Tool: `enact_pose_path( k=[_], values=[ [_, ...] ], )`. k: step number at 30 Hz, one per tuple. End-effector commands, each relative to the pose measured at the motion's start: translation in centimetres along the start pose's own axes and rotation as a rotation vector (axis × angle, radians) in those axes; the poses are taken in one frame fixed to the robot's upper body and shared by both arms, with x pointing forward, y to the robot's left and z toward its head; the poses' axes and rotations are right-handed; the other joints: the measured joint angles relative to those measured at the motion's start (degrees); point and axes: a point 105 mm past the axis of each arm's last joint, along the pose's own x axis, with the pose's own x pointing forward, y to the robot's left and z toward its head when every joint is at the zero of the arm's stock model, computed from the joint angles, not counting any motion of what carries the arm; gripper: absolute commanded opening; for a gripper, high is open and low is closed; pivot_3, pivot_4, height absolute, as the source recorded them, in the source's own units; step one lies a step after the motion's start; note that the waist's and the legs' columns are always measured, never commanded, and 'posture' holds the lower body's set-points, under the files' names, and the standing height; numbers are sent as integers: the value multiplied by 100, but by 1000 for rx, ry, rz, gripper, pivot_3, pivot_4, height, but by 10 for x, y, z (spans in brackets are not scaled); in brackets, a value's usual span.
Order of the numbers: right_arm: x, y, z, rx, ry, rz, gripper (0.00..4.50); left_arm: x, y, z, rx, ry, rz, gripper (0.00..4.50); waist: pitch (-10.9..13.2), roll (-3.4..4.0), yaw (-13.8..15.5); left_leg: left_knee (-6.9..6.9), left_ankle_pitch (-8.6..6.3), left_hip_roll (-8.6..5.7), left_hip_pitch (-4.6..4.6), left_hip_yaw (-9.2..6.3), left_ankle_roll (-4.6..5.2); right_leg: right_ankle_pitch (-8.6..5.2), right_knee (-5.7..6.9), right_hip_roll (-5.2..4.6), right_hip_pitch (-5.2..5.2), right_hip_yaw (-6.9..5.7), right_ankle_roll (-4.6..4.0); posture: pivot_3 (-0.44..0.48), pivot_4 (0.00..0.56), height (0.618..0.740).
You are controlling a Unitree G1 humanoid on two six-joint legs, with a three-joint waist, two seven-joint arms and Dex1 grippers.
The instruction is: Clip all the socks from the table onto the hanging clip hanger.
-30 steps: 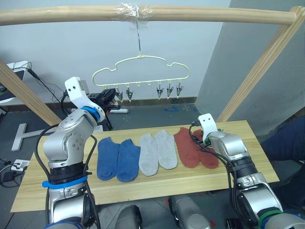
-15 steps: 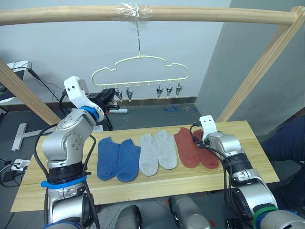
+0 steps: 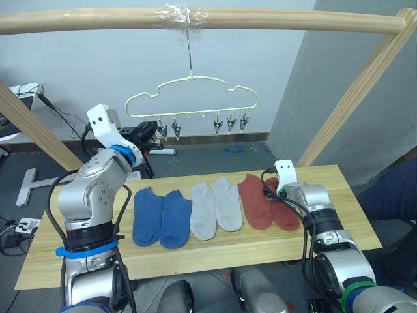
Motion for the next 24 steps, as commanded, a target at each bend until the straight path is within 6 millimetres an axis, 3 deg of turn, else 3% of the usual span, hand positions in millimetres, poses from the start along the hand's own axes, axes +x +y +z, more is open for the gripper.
enact_pose_path(
  k=[1, 12, 20, 24],
  values=[
    [1, 2, -4, 34, 22, 9, 3929, -5, -4, 18, 44, -67, -15, 123, 0, 0, 1, 0, 0, 0, 0, 0, 0, 0, 0, 0, 0, 0, 0, -273, 206, 740],
    [1, 2, -6, 34, 29, 9, 101, -5, -4, 19, 48, -65, -16, 123, 0, 0, 2, -2, 0, 1, -1, -1, 0, 0, -4, 0, 0, 0, 0, -274, 205, 740],
    [-6, 8, 0, 3, 17, 39, 43, -5, -5, 19, 36, -59, -28, 123, 0, 1, 3, -4, 0, 0, -1, 0, 0, -1, -8, 0, 0, -1, 1, -271, 202, 740],
    [-28, 19, 20, -52, -47, 108, 43, -5, -4, 22, 11, -55, -31, 123, 10, 14, 12, -9, -1, 1, -5, -2, -1, -1, -14, 0, 0, -2, 1, -272, 204, 740]
  ],
)
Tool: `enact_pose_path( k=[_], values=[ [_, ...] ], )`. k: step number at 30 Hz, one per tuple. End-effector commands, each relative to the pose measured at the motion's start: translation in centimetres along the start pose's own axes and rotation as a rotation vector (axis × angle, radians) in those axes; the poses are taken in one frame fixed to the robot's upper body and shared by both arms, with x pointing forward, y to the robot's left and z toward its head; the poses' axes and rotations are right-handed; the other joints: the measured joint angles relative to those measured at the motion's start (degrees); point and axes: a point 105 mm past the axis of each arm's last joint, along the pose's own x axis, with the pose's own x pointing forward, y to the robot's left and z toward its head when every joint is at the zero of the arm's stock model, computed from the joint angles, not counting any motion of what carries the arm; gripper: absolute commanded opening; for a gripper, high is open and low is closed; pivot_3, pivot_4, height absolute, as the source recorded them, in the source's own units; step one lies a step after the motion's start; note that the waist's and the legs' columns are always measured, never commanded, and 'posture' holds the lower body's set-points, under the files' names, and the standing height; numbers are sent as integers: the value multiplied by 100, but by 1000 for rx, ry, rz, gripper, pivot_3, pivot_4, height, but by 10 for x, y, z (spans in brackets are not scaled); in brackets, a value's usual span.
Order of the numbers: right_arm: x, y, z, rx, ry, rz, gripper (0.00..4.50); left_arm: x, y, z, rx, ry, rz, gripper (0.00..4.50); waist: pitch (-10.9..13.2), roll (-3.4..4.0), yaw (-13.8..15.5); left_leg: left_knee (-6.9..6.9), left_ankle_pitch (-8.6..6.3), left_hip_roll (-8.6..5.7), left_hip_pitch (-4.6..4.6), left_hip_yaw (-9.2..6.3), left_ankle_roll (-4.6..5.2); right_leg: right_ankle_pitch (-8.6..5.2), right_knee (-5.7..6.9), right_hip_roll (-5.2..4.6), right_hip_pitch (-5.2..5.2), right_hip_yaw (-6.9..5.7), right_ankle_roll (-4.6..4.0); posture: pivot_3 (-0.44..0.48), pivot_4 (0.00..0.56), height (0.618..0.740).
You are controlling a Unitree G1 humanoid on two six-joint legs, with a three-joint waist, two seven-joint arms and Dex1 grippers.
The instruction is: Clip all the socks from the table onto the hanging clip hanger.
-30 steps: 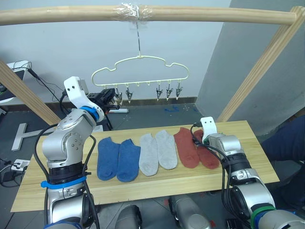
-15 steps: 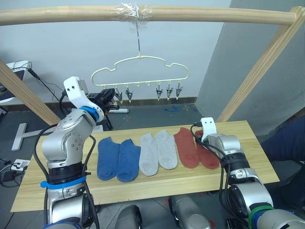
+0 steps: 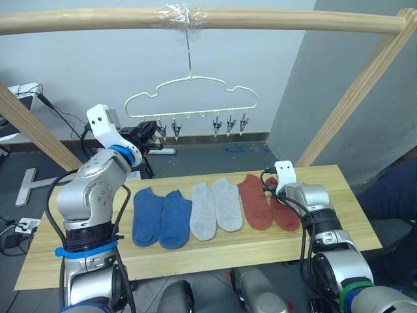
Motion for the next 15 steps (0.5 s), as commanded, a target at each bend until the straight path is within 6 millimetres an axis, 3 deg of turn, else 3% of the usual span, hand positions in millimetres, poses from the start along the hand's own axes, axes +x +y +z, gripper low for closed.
enact_pose_path(
  k=[1, 4, 9, 12, 15],
  values=[
    [-23, 14, 26, -51, -94, 78, 43, -5, -3, 23, 14, -66, -26, 123, 3, 4, 5, 0, 0, 0, -2, 1, 0, 0, -2, 0, -1, 1, 1, -275, 205, 740],
    [-65, 51, 45, -171, -190, 278, 43, -5, -2, 25, -11, -52, -43, 123, 9, 11, 5, 1, 0, 0, -13, -1, -1, -1, -6, 0, -10, -1, 2, -285, 207, 740],
    [-112, 91, 51, -295, -271, 509, 43, -4, -2, 26, -85, -31, -64, 123, 13, 13, 4, 0, -1, 3, -28, -21, -2, -14, -13, 2, -18, -17, 23, -297, 215, 740],
    [-131, 115, 57, -335, -335, 637, 43, -4, 1, 27, -143, -20, -69, 123, 19, 13, 1, 2, -1, 1, -34, -21, -2, -14, -15, 0, -20, -18, 23, -301, 218, 740],
    [-135, 135, 64, -344, -382, 703, 43, -6, 1, 29, -202, -10, -82, 123, 19, 13, -6, 3, -1, 0, -35, -20, -1, -14, -19, 0, -21, -17, 24, -297, 218, 740]
  ],
)
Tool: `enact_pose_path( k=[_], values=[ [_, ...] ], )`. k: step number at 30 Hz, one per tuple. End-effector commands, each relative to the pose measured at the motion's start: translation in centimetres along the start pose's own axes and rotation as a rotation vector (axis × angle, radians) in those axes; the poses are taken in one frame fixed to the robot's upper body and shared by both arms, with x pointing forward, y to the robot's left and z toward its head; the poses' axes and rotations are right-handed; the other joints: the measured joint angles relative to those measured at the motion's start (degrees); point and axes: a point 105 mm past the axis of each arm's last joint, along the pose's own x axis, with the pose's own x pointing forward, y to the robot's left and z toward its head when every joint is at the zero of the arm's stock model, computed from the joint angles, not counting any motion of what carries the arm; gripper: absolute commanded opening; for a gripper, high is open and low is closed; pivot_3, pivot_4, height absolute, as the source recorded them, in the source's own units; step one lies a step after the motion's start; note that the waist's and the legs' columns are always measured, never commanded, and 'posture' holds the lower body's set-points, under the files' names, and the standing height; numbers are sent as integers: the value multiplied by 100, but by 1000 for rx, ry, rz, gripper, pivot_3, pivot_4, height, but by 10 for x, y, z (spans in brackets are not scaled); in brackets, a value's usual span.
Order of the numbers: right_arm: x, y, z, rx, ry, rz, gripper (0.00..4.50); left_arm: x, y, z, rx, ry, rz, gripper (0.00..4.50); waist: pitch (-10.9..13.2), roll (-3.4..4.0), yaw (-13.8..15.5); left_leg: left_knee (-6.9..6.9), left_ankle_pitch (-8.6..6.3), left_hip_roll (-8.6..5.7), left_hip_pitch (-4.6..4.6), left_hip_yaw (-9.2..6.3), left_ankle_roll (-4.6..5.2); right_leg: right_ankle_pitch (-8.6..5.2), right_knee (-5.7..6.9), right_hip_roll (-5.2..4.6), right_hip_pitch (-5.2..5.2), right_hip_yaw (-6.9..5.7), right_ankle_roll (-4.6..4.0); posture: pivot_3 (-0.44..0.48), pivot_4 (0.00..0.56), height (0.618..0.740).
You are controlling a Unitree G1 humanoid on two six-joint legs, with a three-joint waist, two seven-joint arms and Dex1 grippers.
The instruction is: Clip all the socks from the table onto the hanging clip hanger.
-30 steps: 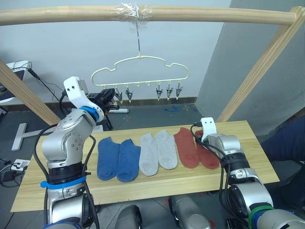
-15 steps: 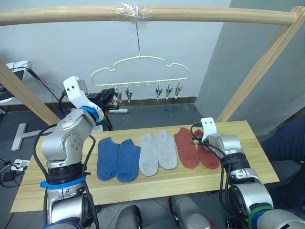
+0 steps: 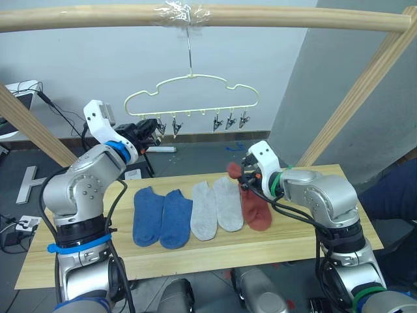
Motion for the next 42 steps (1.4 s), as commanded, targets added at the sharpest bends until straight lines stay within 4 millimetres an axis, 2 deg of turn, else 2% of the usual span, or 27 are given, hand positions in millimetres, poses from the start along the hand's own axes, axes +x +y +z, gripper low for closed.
enact_pose_path(
  k=[1, 10, 20, 32, 42],
  values=[
    [6, 21, 23, -56, -93, 84, 43, -4, -7, 15, -51, -34, -39, 123, 0, 0, -4, 0, 0, 0, 0, 0, 0, 0, 0, 0, 0, 0, 0, -297, 218, 740],
    [40, 58, 46, -87, -177, 207, 43, -10, -7, 17, -158, -2, -56, 123, 2, 3, 0, -1, 0, 2, -4, -7, 0, 14, -2, -1, -3, -7, -25, -275, 222, 740],
    [63, 85, 65, -105, -234, 283, 43, -13, -7, 19, -168, 6, -42, 123, 4, 4, 44, -1, 0, 2, -9, -14, -1, 15, -2, -4, -6, -15, -27, -252, 222, 740],
    [80, 87, 77, -111, -248, 292, 43, -14, -12, 18, -198, 17, -57, 123, 5, 5, 189, -1, -1, 3, -12, -16, -2, 16, -2, -23, -9, -20, -27, -230, 218, 740],
    [86, 81, 85, -115, -265, 273, 43, -18, -9, 14, -209, 36, -54, 123, 5, 6, 249, -1, -1, 1, -14, -16, -3, 16, -1, -30, -12, -23, -28, -226, 217, 740]
  ],
)
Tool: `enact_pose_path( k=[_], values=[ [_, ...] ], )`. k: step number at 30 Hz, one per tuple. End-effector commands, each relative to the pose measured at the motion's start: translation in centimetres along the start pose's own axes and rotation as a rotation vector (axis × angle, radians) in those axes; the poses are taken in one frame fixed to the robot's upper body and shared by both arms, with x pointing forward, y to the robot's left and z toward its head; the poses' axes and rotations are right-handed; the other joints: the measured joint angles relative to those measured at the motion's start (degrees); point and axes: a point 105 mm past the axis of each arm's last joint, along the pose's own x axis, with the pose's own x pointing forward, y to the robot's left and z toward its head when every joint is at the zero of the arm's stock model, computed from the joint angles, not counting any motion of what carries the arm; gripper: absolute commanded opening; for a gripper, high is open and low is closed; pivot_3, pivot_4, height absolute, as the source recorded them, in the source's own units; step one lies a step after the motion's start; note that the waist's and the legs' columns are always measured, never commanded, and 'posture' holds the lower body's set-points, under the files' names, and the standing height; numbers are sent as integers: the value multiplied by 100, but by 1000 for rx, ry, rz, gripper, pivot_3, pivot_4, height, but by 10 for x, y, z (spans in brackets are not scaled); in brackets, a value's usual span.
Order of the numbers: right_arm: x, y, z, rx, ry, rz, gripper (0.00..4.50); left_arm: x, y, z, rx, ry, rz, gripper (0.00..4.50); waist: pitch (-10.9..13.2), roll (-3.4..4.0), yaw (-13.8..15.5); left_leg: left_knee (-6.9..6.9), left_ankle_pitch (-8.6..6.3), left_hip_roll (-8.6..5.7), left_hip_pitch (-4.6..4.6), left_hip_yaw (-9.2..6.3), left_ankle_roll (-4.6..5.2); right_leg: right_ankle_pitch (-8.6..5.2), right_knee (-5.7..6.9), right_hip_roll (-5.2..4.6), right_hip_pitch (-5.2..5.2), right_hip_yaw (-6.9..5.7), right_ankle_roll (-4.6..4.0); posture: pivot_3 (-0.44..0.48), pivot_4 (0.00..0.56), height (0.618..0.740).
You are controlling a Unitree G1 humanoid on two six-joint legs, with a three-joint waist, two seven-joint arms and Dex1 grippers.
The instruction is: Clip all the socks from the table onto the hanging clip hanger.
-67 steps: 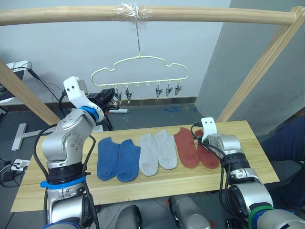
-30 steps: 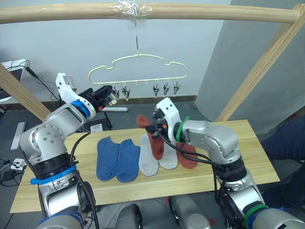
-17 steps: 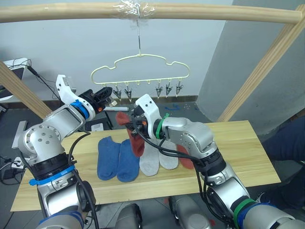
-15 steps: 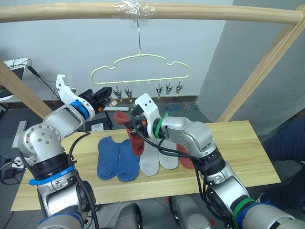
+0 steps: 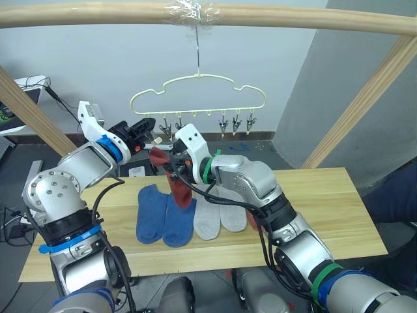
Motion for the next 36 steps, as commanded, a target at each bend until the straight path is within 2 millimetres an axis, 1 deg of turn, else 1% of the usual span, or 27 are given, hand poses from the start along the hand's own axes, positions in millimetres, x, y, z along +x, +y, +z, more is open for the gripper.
enact_pose_path(
  k=[1, 9, 20, 28, 29, 30, 33, 34, 36],
  values=[
    [0, 2, 22, -40, -65, 7, 43, -6, -5, 9, 29, -33, -14, 123, 0, 0, 13, 0, 0, 0, 0, 0, 0, 0, 0, 0, 0, 0, 0, -227, 217, 740],
    [-1, -4, 29, -52, -77, -7, 43, -6, -2, 9, 34, -29, -9, 123, 0, 0, 29, 0, -1, 1, 0, 1, -1, 0, 0, 0, -2, 1, 0, -229, 216, 740],
    [2, 6, 34, -43, -86, 29, 43, -4, -2, 7, 40, -37, -7, 123, 0, 0, 38, 0, -1, 1, 0, 1, -2, 0, 1, -1, -2, 1, -1, -229, 215, 740],
    [1, 5, 32, -44, -82, 30, 43, -4, -3, 5, 43, -36, -11, 123, 0, 0, 42, 0, -1, 1, -1, 2, -2, 0, 1, -2, -3, 1, -1, -228, 215, 740],
    [1, 5, 32, -44, -82, 30, 0, -4, -5, 5, 38, -33, -26, 861, 0, 0, 42, 0, -1, 1, -1, 2, -2, 0, 1, -2, -3, 1, -1, -228, 215, 740],
    [1, 5, 32, -44, -81, 29, 0, -4, -6, 5, 40, -36, -32, 1106, 0, 0, 44, 0, -1, 1, -1, 2, -2, 0, 1, -2, -3, 1, -1, -228, 215, 740],
    [1, 5, 32, -43, -79, 29, 0, -5, -8, 7, 44, -54, -34, 2128, 0, 0, 49, 0, -1, 1, -2, 1, -3, 0, 1, -2, -4, 1, -1, -229, 214, 740],
    [1, 5, 32, -43, -79, 29, 0, -5, -9, 7, 37, -54, -43, 2407, 0, 0, 53, 0, -1, 1, -3, 1, -3, 0, 1, -2, -5, 0, -1, -229, 214, 740],
    [1, 5, 31, -43, -78, 30, 0, -5, -10, 8, 33, -60, -54, 2407, 0, 0, 57, 0, -1, 1, -5, 2, -3, 0, 1, -2, -6, 0, -1, -230, 214, 740]
  ],
)
